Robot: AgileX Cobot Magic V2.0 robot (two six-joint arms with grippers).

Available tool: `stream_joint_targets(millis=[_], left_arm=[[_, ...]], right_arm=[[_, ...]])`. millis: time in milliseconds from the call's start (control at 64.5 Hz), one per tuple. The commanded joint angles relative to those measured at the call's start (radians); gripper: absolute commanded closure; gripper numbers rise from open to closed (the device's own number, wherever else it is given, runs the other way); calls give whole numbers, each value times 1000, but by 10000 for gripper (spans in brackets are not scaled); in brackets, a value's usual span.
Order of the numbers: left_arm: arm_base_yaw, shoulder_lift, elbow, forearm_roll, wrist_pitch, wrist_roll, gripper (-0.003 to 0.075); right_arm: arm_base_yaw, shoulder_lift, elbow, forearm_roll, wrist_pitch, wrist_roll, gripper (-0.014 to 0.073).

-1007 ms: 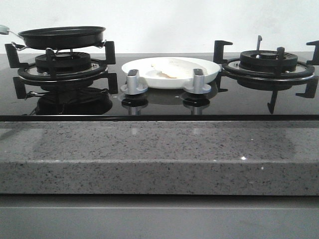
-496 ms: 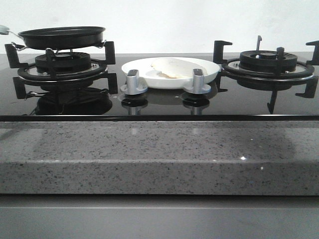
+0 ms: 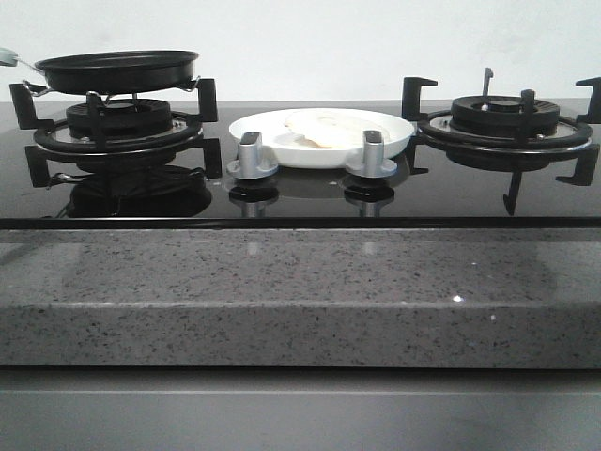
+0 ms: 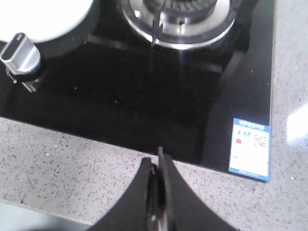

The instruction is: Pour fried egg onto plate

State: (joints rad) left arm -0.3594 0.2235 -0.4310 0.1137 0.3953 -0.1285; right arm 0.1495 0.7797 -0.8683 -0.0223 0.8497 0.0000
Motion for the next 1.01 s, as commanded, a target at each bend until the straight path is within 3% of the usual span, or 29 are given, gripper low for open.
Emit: stream_joint_targets(millis=[0, 325, 992], left_arm=[[-8, 10, -25, 0, -87, -8, 739], [-8, 10, -25, 0, -87, -8, 739], [-8, 10, -25, 0, -87, -8, 739]], right_arm=[[-4, -94, 66, -15, -180, 0, 651], [-4, -423, 355, -14, -429, 0, 651], [-4, -466, 387, -14, -409, -6, 651]])
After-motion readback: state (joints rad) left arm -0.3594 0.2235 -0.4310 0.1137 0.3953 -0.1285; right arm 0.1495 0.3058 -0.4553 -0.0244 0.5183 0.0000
